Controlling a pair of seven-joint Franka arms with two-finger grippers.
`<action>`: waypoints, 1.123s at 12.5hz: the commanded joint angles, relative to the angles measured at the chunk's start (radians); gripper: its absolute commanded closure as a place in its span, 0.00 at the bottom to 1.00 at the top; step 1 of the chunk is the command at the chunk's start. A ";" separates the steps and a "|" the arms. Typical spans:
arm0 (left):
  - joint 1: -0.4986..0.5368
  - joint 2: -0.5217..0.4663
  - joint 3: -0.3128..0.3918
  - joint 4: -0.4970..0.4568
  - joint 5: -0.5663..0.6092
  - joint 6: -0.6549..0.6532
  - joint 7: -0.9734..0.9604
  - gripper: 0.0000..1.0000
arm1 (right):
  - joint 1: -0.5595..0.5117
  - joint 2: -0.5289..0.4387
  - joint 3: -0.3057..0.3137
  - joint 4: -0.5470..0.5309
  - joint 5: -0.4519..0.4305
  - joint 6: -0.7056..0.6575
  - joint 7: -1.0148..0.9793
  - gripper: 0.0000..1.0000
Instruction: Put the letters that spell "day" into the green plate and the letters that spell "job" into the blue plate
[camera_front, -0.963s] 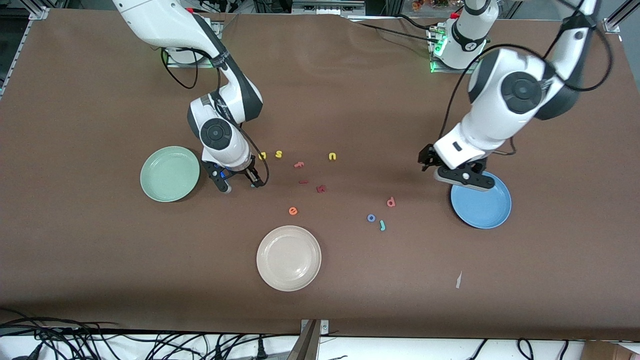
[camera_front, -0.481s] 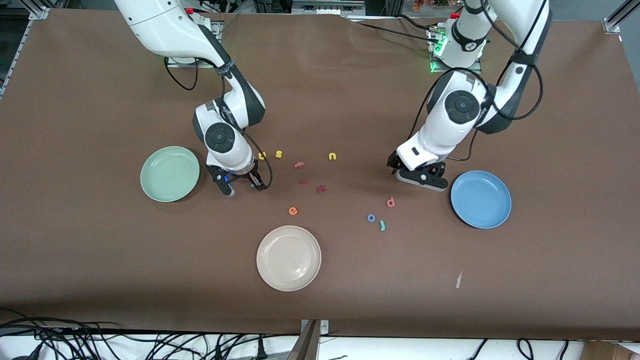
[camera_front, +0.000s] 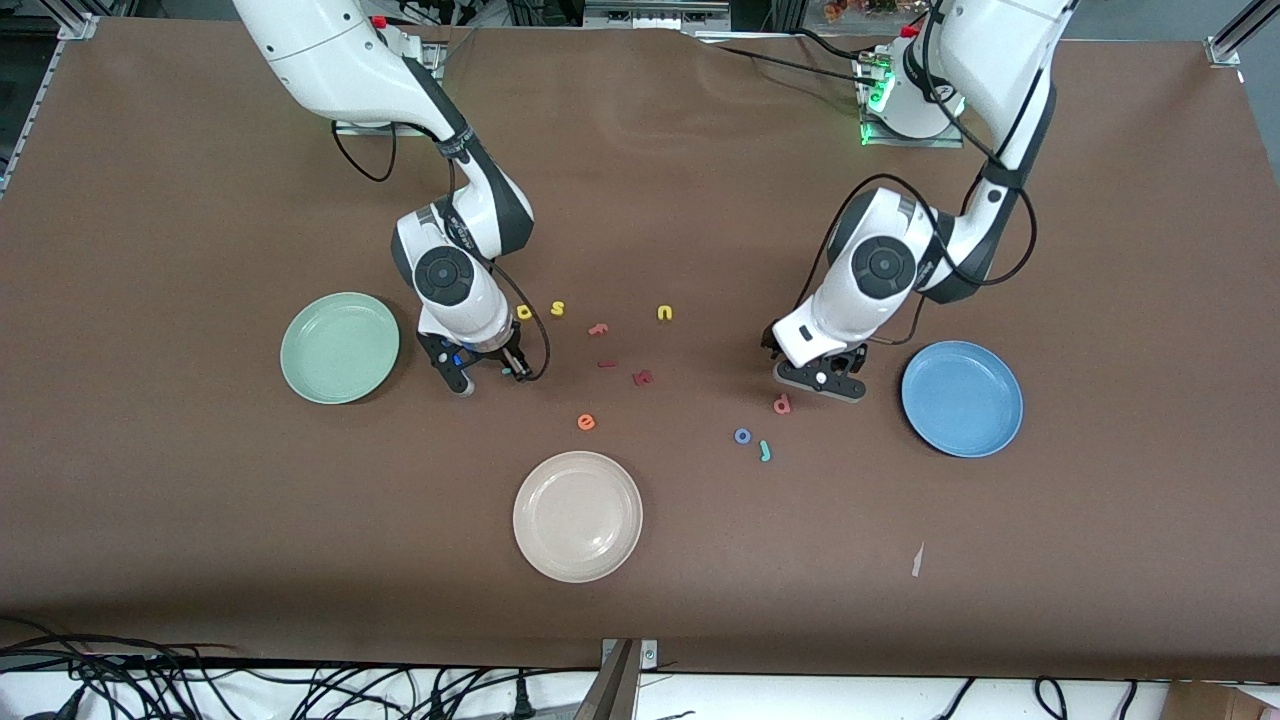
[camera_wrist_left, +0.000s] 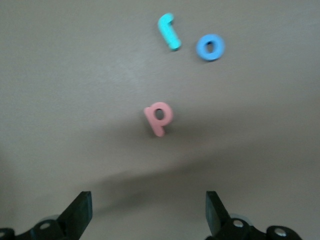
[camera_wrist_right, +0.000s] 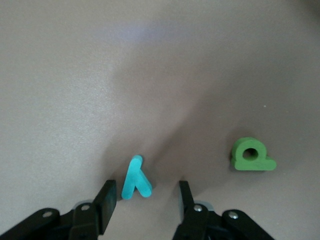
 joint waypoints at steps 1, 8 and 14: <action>-0.021 0.041 0.035 0.118 -0.105 -0.013 -0.002 0.00 | 0.009 0.013 -0.008 0.008 -0.027 0.024 0.020 0.61; -0.092 0.191 0.095 0.242 -0.308 0.012 -0.050 0.01 | 0.004 -0.088 -0.045 0.015 -0.043 -0.136 -0.010 1.00; -0.092 0.214 0.098 0.244 -0.302 0.012 -0.044 0.14 | 0.001 -0.295 -0.283 -0.112 -0.035 -0.332 -0.426 1.00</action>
